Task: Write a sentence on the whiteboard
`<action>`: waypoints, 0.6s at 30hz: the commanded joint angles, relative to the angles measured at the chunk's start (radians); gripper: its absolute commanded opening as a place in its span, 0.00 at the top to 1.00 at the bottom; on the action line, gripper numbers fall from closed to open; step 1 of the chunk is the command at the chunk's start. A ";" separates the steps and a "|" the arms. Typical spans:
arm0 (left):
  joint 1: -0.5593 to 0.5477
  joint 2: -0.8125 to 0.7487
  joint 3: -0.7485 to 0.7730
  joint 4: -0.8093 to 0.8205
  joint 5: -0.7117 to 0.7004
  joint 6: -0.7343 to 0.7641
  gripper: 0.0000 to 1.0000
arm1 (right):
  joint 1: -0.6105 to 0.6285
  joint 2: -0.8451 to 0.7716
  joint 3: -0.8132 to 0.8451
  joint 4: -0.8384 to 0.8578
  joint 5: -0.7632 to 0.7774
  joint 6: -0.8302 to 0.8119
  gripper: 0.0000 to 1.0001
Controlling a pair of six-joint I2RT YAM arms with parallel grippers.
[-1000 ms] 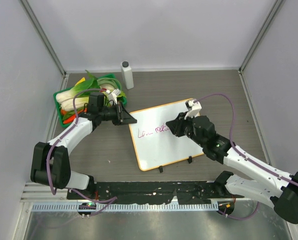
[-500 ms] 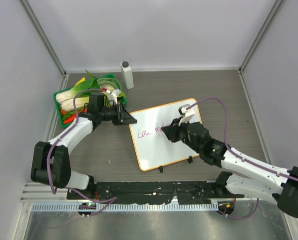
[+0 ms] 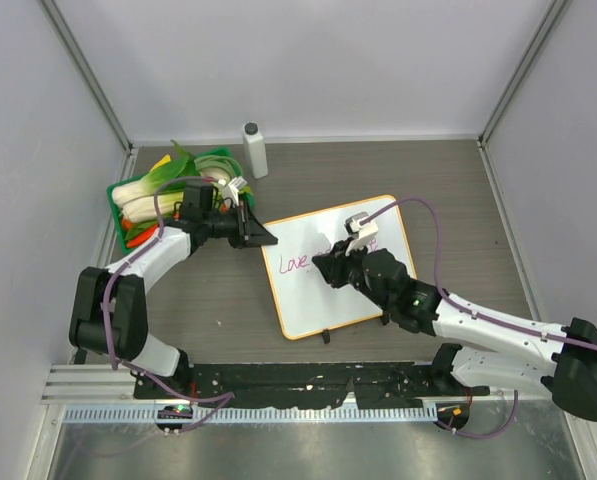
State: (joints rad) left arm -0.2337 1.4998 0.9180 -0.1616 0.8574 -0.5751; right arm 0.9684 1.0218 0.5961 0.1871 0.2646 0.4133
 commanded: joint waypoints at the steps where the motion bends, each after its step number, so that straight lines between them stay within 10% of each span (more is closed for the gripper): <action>1: -0.009 0.054 -0.007 -0.095 -0.170 0.046 1.00 | 0.027 0.017 0.010 0.092 0.065 -0.015 0.98; 18: -0.007 0.050 -0.004 -0.105 -0.161 0.066 1.00 | 0.096 0.113 0.016 0.137 0.125 0.001 0.98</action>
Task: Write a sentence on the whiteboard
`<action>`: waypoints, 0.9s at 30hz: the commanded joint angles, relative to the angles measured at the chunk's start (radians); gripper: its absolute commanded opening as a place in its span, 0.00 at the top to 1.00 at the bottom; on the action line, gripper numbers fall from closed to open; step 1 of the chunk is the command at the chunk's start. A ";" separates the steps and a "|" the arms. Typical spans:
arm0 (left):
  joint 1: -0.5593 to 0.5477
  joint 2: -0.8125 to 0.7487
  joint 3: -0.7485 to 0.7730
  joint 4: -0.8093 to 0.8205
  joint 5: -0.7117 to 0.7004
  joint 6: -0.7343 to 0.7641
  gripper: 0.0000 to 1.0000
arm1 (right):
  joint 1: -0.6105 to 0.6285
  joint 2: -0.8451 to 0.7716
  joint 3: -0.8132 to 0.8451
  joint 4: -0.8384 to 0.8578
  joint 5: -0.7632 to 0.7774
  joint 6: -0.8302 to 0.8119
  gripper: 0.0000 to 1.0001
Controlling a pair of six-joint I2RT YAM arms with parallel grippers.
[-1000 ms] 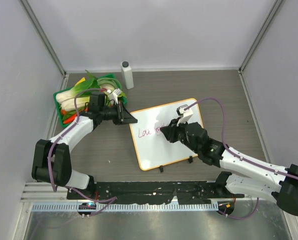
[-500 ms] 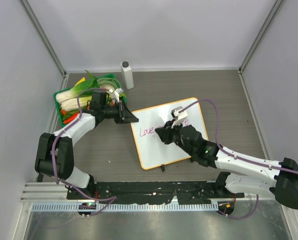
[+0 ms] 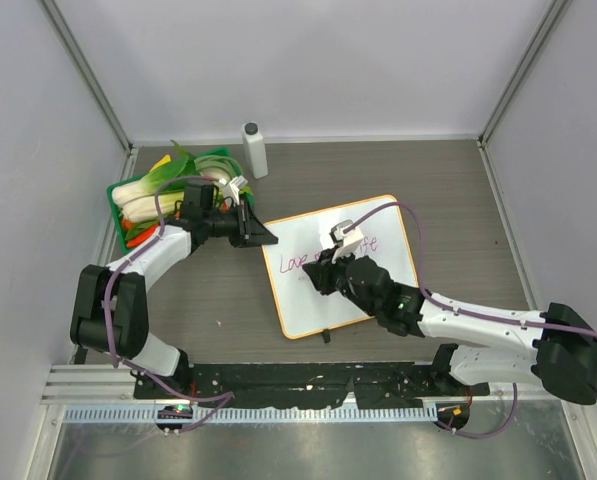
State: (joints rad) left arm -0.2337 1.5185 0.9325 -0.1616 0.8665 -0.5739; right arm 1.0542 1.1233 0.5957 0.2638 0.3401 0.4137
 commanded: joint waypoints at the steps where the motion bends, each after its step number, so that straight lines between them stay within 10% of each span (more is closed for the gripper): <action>1: -0.007 0.031 -0.018 -0.105 -0.167 0.065 1.00 | 0.012 0.013 0.019 0.058 0.051 0.004 0.99; 27: -0.009 0.029 -0.023 -0.099 -0.161 0.065 1.00 | 0.024 0.062 0.033 0.006 -0.003 0.017 0.98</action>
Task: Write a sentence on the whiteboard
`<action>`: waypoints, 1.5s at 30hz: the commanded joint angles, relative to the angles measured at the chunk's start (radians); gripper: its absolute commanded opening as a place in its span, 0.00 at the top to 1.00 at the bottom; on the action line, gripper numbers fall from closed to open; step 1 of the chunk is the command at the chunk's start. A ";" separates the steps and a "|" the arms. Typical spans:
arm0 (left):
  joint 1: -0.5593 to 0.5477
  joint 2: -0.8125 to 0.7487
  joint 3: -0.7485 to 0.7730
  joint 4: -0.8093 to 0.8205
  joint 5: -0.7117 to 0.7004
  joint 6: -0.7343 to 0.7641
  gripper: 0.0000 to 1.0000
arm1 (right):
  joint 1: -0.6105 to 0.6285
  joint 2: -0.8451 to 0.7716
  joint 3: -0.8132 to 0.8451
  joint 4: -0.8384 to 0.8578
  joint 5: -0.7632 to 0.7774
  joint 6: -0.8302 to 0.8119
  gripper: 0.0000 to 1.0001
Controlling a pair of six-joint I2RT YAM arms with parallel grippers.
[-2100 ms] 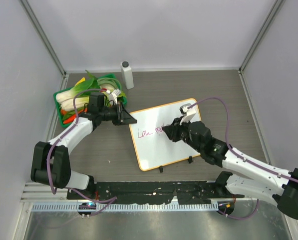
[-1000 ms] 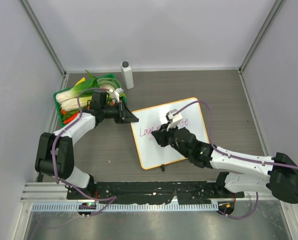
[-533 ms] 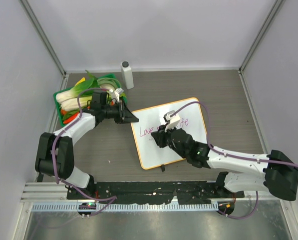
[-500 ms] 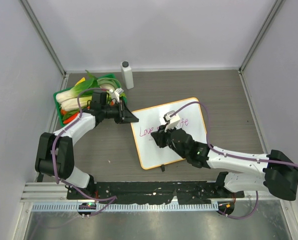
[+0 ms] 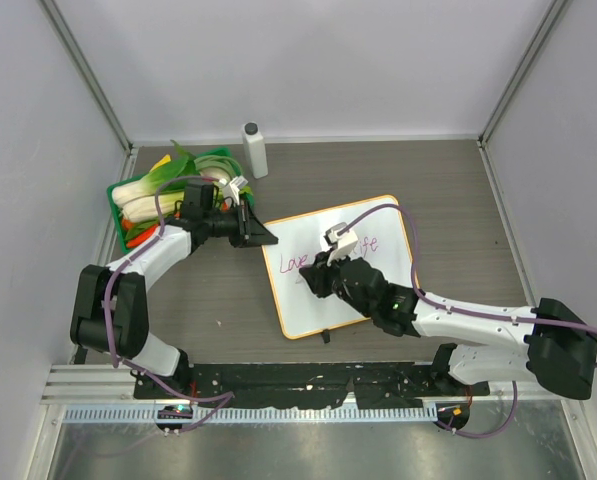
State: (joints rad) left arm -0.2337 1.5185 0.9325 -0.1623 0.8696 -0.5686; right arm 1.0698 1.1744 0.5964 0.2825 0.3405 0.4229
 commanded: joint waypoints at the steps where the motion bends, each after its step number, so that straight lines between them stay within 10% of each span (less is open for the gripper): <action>1: -0.007 0.029 -0.023 -0.098 -0.164 0.058 1.00 | 0.009 0.011 0.032 -0.014 -0.001 0.008 0.98; 45: -0.007 0.032 -0.029 -0.095 -0.159 0.059 1.00 | 0.025 -0.002 -0.004 -0.034 -0.018 0.019 0.99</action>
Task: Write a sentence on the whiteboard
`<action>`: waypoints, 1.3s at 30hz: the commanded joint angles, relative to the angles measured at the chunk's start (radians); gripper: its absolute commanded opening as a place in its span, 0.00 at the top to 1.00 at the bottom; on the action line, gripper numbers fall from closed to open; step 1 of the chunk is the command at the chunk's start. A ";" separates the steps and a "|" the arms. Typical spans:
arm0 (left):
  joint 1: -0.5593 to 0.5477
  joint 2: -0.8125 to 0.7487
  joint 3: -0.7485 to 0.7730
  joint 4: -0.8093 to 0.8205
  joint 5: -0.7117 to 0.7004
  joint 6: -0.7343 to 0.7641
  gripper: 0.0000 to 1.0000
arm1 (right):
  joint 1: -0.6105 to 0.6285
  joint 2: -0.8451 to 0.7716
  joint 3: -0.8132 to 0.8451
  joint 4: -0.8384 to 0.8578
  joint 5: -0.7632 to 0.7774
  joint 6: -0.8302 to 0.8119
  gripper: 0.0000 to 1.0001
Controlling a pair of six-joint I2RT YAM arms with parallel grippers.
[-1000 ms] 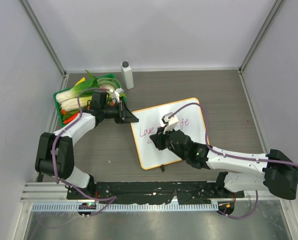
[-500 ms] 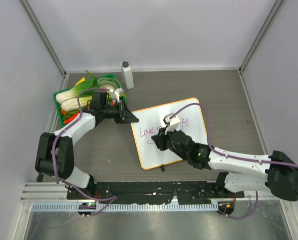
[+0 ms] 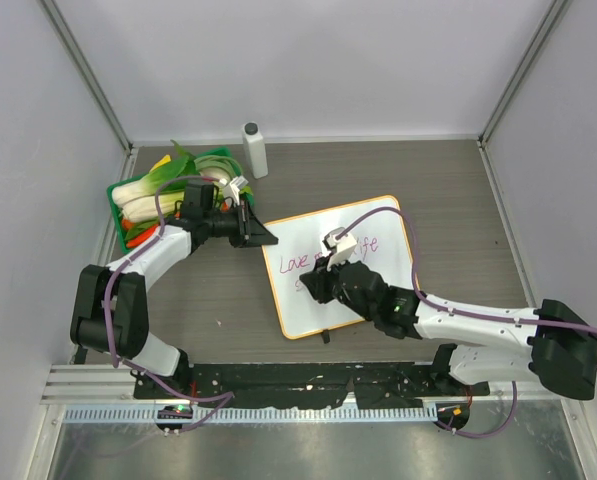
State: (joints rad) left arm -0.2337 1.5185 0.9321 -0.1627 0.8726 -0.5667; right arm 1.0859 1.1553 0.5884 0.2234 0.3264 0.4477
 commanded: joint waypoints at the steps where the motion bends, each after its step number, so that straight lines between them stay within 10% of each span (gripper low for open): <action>1: -0.007 0.032 -0.029 -0.095 -0.162 0.056 1.00 | 0.008 0.018 0.005 0.027 -0.001 -0.006 0.99; 39: -0.009 0.022 -0.035 -0.093 -0.158 0.056 1.00 | -0.030 -0.002 0.077 -0.036 0.108 0.039 0.98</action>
State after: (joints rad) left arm -0.2337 1.5185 0.9318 -0.1619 0.8753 -0.5667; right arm 1.0561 1.1461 0.6323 0.1772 0.3988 0.4946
